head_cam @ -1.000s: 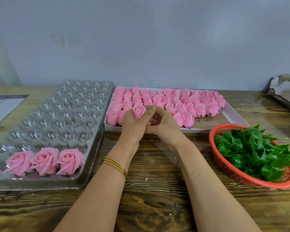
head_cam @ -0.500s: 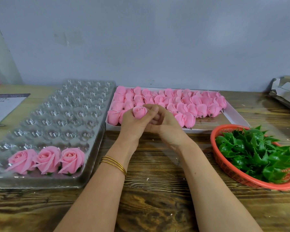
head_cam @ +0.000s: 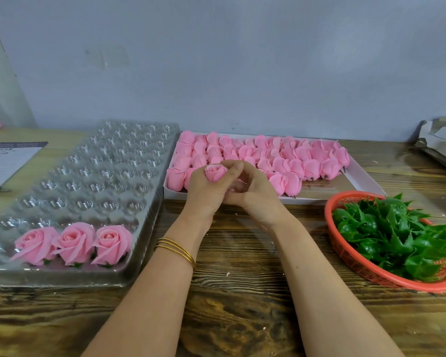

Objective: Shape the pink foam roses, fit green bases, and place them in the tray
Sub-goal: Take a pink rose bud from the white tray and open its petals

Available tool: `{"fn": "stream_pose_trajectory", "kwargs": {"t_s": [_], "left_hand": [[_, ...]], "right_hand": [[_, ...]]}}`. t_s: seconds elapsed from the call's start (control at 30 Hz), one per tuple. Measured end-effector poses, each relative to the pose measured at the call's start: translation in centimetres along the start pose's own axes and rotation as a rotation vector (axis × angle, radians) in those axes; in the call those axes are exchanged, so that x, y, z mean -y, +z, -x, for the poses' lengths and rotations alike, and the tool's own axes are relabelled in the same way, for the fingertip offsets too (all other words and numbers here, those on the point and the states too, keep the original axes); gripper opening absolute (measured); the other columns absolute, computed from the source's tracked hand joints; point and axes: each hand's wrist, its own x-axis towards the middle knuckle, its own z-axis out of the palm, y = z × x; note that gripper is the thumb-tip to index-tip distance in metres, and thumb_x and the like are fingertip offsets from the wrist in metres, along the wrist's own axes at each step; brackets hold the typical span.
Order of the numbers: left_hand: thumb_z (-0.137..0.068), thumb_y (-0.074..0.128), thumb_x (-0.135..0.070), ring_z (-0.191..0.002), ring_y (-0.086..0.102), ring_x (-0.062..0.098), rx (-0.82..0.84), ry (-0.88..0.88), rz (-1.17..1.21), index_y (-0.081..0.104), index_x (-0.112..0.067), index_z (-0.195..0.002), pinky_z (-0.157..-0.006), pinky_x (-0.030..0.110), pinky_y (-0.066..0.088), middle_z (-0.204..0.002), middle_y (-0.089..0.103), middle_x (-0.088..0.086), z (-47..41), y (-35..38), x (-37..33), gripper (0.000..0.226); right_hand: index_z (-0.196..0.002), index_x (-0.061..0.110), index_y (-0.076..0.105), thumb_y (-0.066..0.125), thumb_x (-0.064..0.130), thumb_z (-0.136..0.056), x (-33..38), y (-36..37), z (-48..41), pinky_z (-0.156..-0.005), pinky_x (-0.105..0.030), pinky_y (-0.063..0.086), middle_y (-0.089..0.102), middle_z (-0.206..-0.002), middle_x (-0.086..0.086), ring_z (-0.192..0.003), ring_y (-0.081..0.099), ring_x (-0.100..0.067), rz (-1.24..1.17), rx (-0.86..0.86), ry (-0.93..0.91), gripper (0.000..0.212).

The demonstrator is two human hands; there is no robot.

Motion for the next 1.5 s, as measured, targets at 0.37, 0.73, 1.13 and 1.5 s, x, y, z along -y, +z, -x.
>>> {"fn": "stream_pose_trajectory", "kwargs": {"t_s": [0.37, 0.73, 1.13, 1.5], "left_hand": [[-0.085, 0.074, -0.017, -0.067, 0.069, 0.009, 0.092, 0.002, -0.014, 0.073, -0.02, -0.07, -0.062, 0.022, 0.054, -0.068, 0.072, -0.003, 0.1, -0.4, -0.6, 0.016], [-0.091, 0.068, -0.02, -0.069, 0.07, 0.009, 0.065, 0.056, 0.035, 0.078, -0.031, -0.072, -0.062, 0.022, 0.055, -0.072, 0.073, -0.004, -0.3, -0.1, 0.2, 0.024], [-0.088, 0.071, -0.018, -0.079, 0.071, 0.013, 0.056, 0.086, -0.071, 0.074, -0.02, -0.081, -0.07, 0.026, 0.055, -0.078, 0.075, -0.001, -0.5, -0.2, 0.6, 0.008], [-0.091, 0.069, -0.027, -0.062, 0.062, 0.026, -0.045, 0.271, -0.302, 0.065, -0.01, -0.07, -0.061, 0.043, 0.053, -0.065, 0.064, 0.014, -0.9, -0.4, 1.1, 0.027]], "right_hand": [[-0.125, -0.004, 0.05, 0.06, -0.021, -0.082, 0.0, -0.2, 0.1, -0.083, -0.027, 0.056, 0.065, -0.105, -0.01, -0.097, 0.061, -0.019, -0.125, 0.081, 0.027, 0.047], [-0.127, 0.0, 0.052, 0.065, -0.022, -0.076, 0.1, 0.2, 0.0, -0.082, -0.025, 0.054, 0.061, -0.114, -0.025, -0.091, 0.058, -0.022, -0.013, 0.016, -0.005, 0.057], [-0.131, 0.006, 0.049, 0.065, -0.017, -0.079, -0.1, 0.1, -0.1, -0.095, -0.03, 0.054, 0.066, -0.113, -0.006, -0.107, 0.064, -0.015, 0.073, 0.001, -0.037, 0.059], [-0.112, 0.011, 0.065, 0.063, 0.011, -0.078, -0.1, -0.3, -0.7, -0.08, -0.036, 0.057, 0.067, -0.105, -0.01, -0.094, 0.067, -0.022, -0.188, -0.171, 0.012, 0.033]]}}
